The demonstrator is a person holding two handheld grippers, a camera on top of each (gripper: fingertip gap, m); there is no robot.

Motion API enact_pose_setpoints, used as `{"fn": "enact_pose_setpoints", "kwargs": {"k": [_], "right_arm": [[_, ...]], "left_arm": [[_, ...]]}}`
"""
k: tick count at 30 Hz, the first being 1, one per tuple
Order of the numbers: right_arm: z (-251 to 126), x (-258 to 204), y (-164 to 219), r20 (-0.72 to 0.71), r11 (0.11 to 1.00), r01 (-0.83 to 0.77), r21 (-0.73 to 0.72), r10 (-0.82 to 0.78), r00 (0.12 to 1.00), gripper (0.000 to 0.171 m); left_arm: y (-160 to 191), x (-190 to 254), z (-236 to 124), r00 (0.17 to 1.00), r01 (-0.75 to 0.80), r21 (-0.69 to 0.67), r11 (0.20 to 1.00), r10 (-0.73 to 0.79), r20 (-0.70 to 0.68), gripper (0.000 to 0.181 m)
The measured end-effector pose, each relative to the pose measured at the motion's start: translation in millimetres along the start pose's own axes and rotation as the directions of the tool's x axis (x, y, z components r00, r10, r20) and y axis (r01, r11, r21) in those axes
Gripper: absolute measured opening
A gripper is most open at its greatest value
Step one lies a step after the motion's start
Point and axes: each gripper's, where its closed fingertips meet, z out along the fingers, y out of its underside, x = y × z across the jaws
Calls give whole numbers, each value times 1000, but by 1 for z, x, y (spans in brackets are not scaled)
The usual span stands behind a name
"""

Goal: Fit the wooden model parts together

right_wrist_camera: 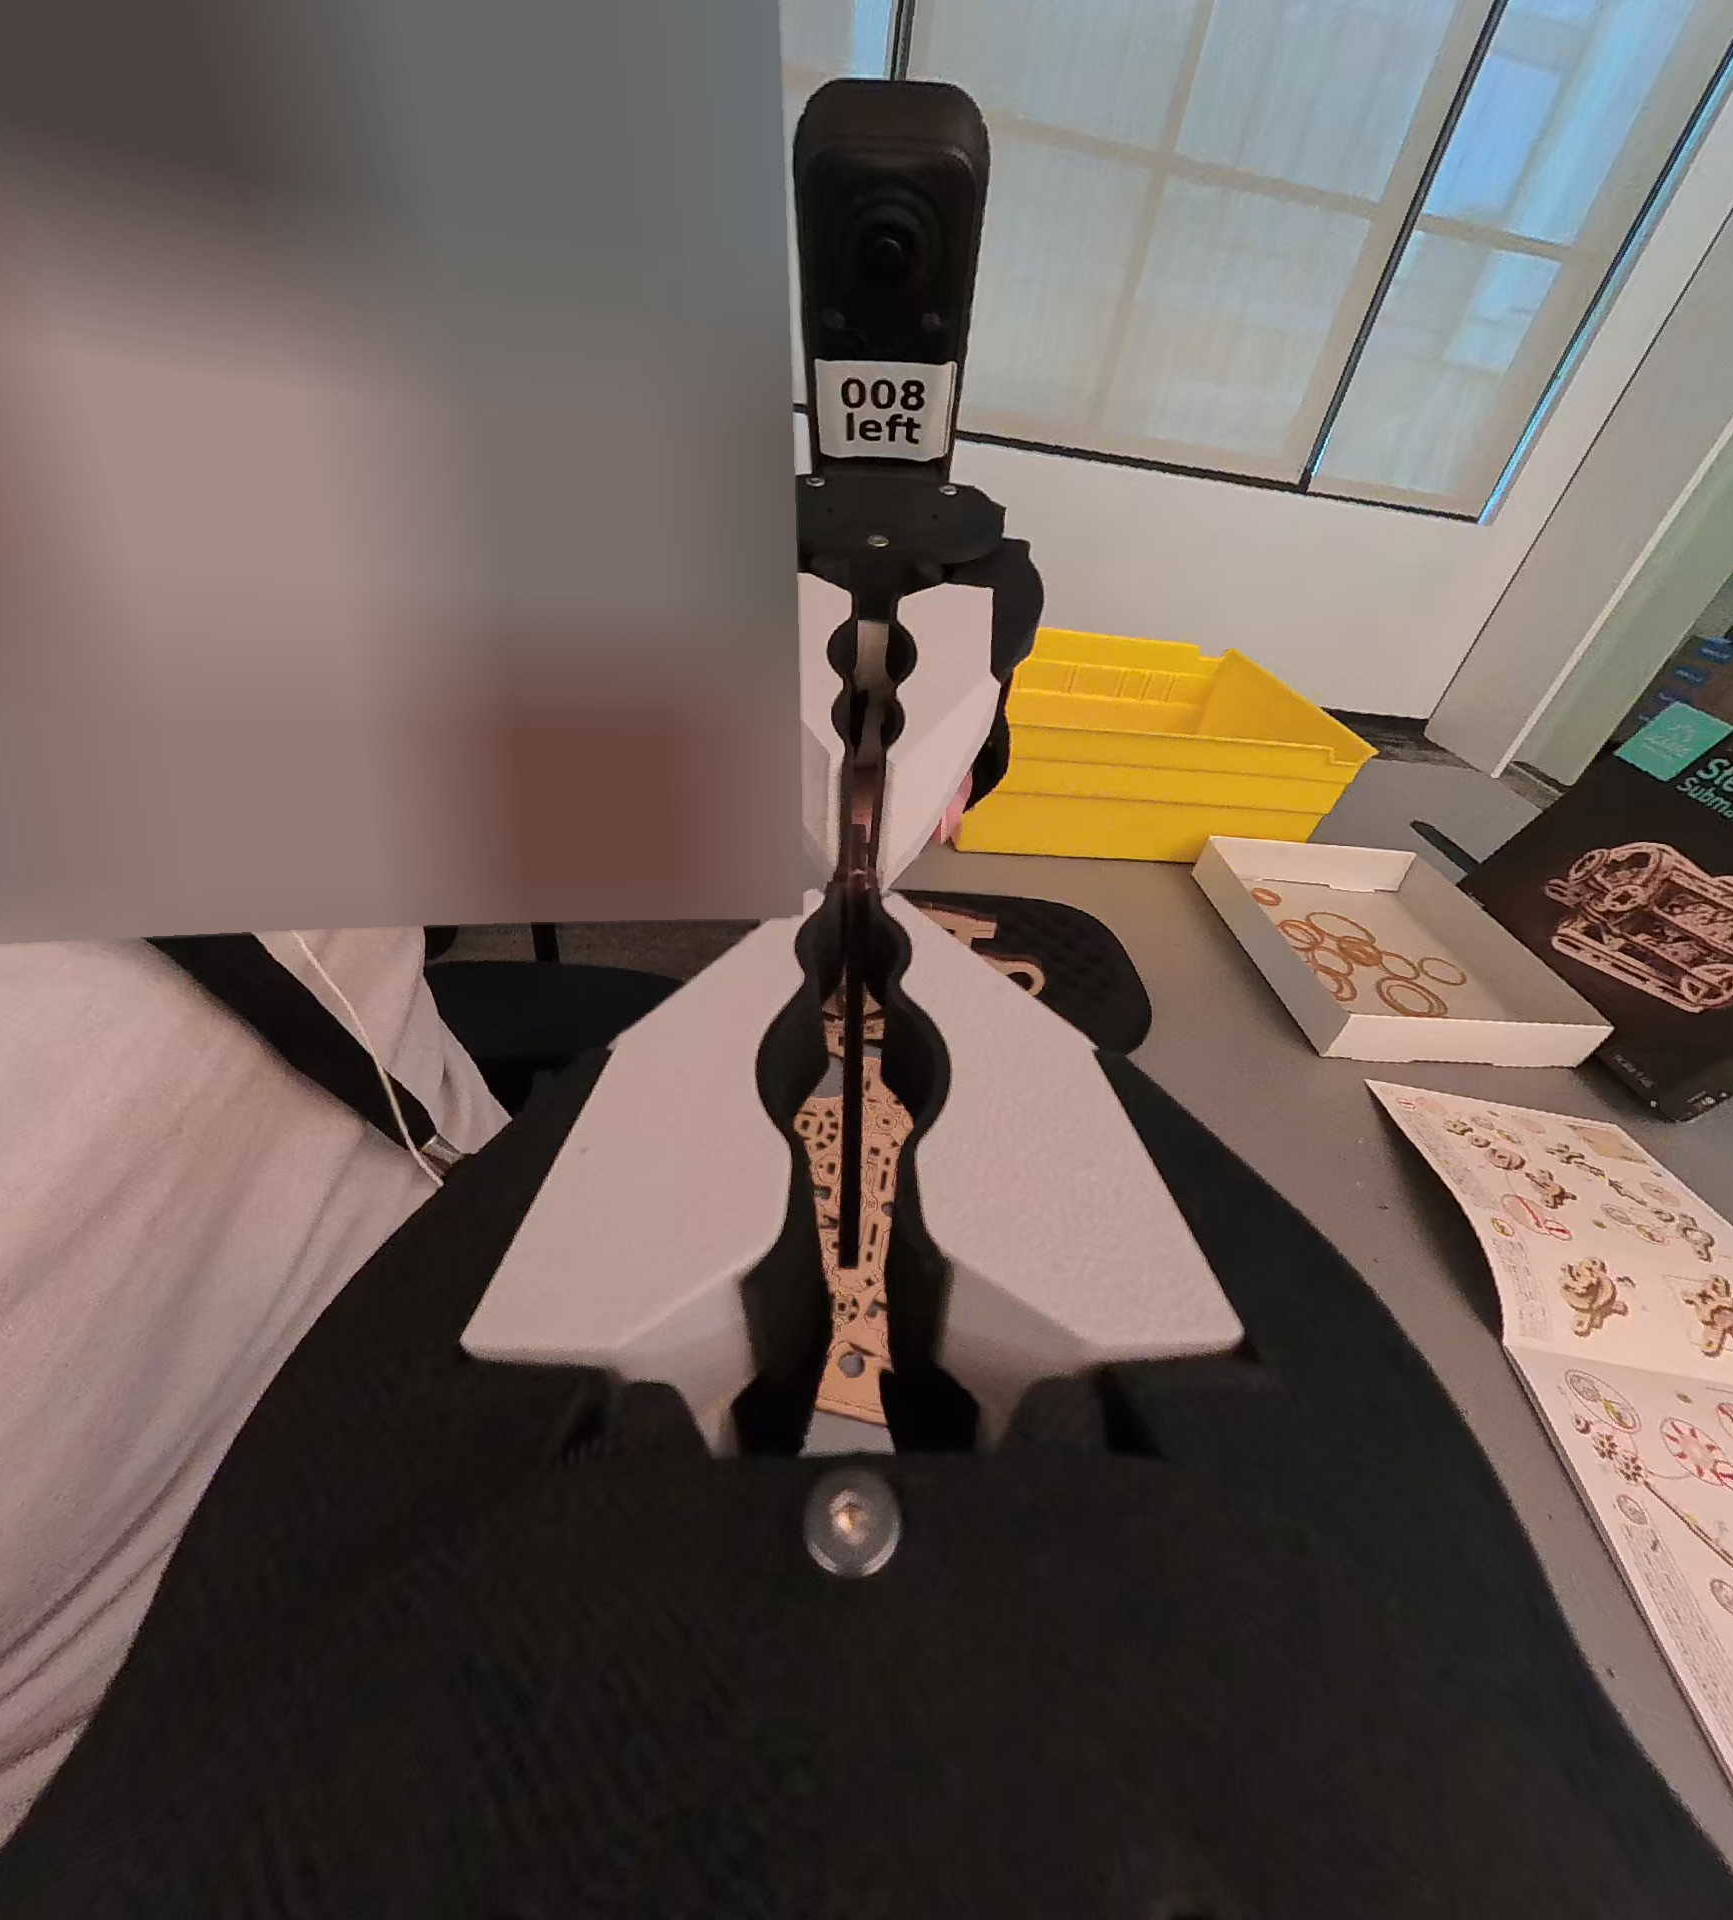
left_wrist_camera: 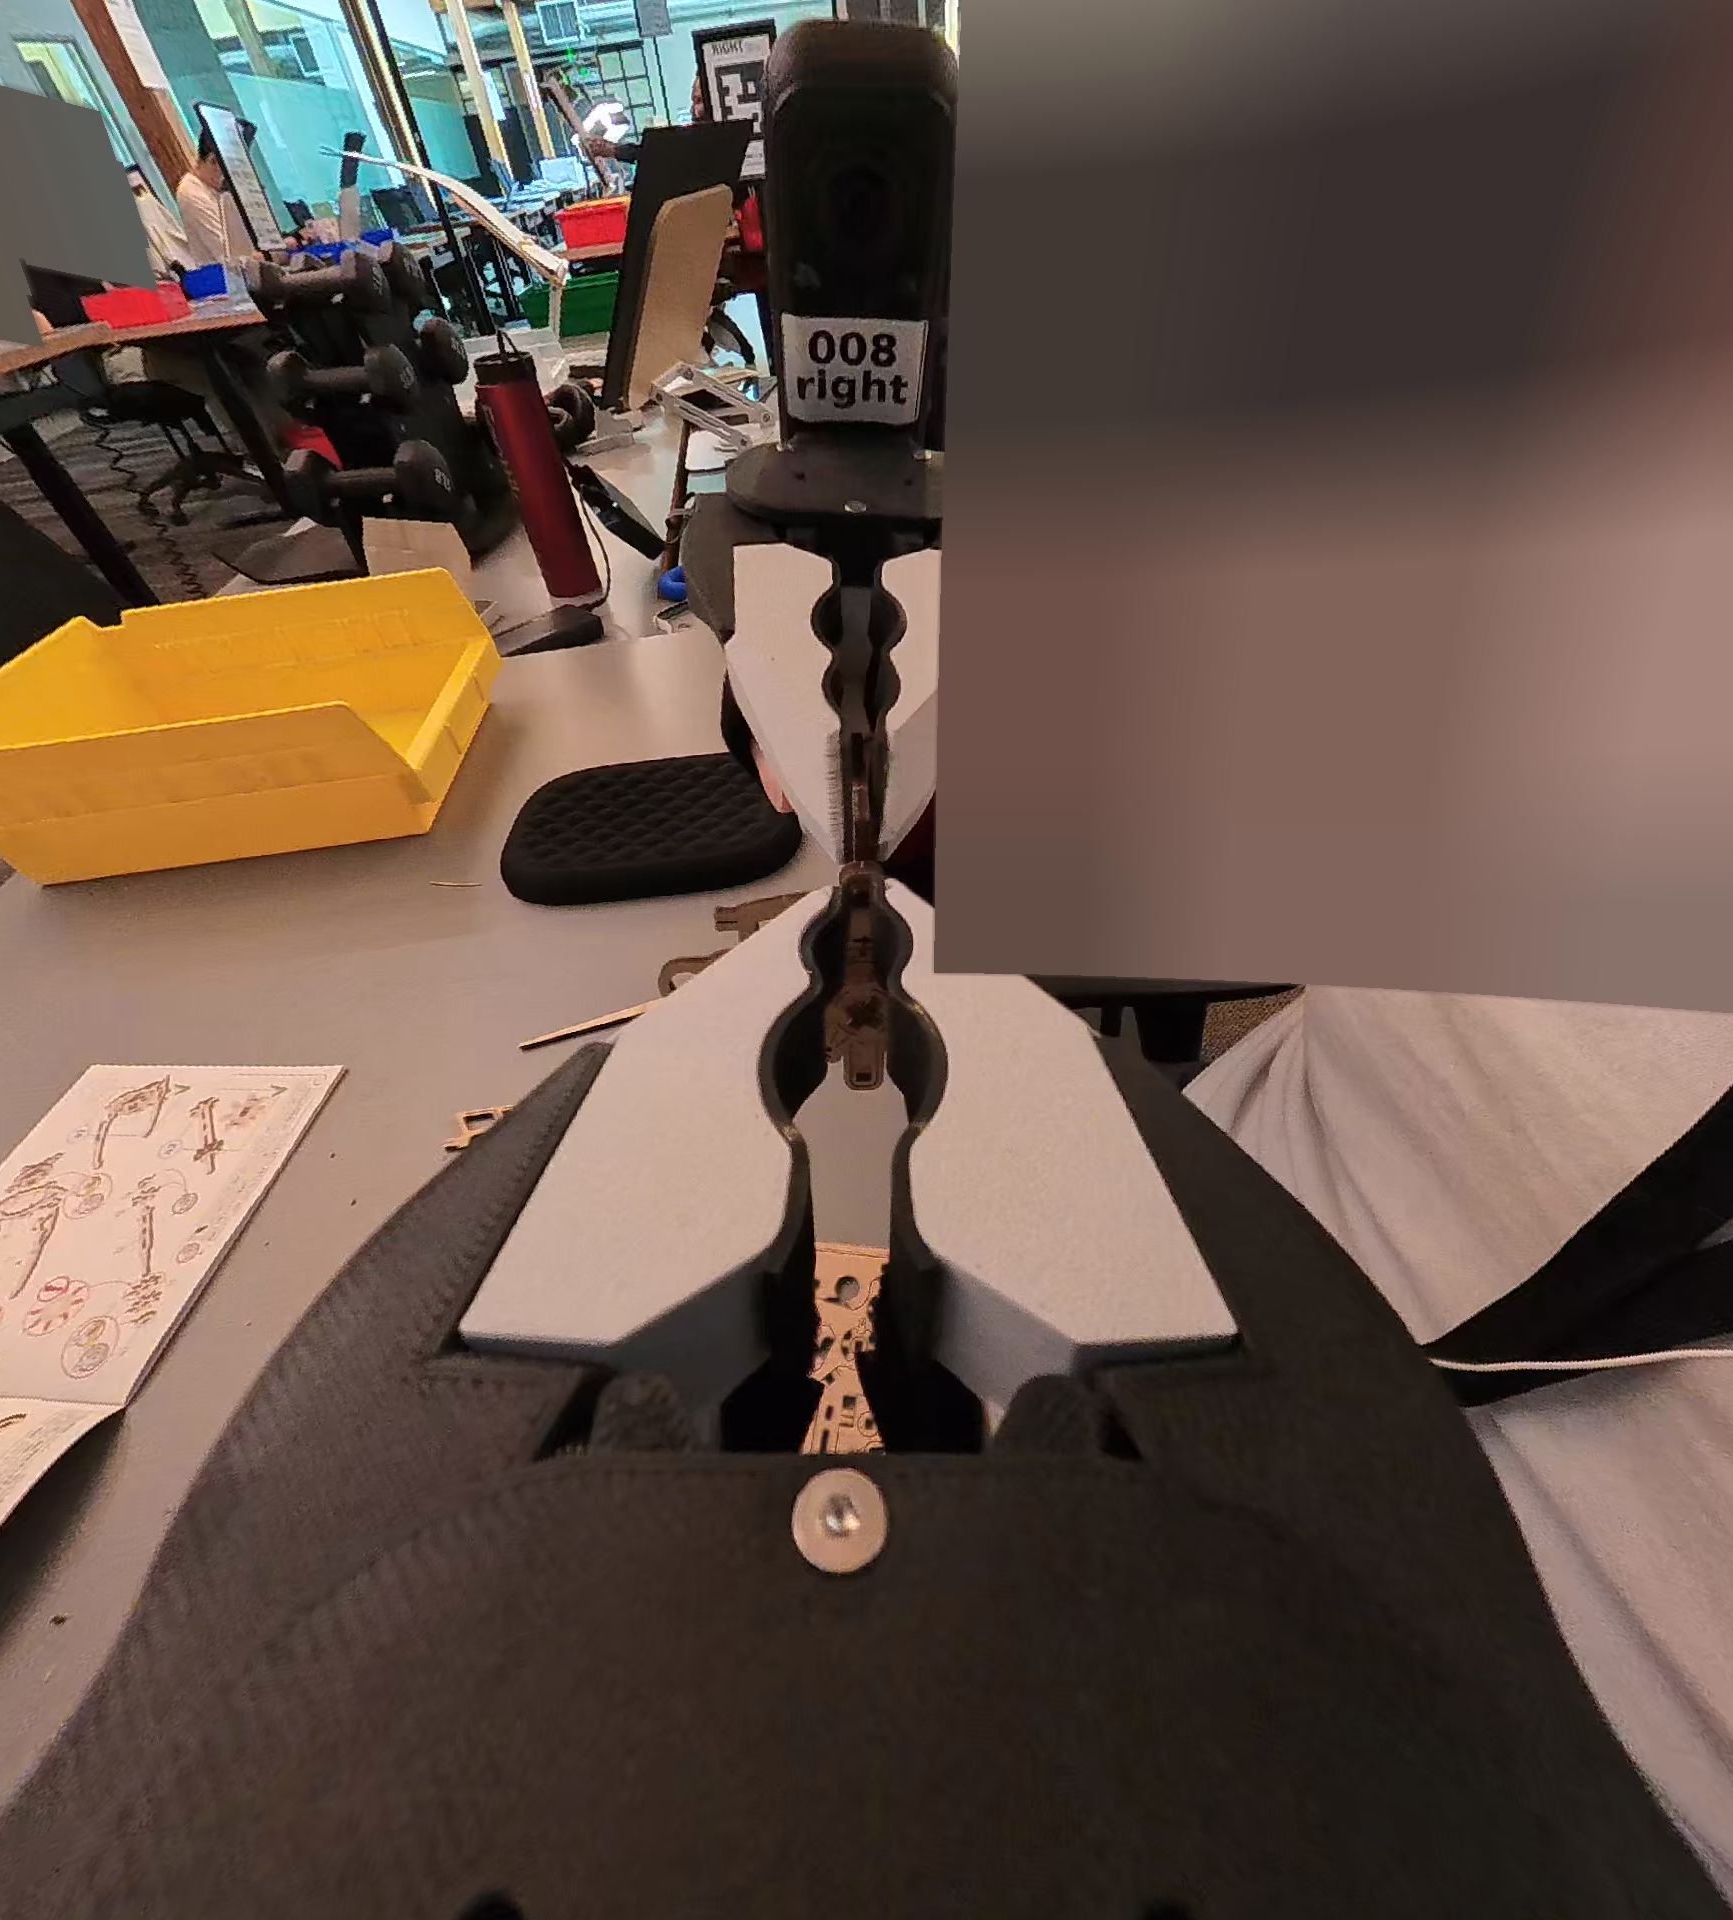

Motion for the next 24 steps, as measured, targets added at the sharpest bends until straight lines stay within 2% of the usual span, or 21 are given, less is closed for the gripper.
{"fn": "enact_pose_setpoints", "kwargs": {"k": [24], "right_arm": [[-2,4,5,-1,1000,-25,12,25,1000,1]], "left_arm": [[4,-2,2,1000,13,1,1000,-13,12,1]]}}
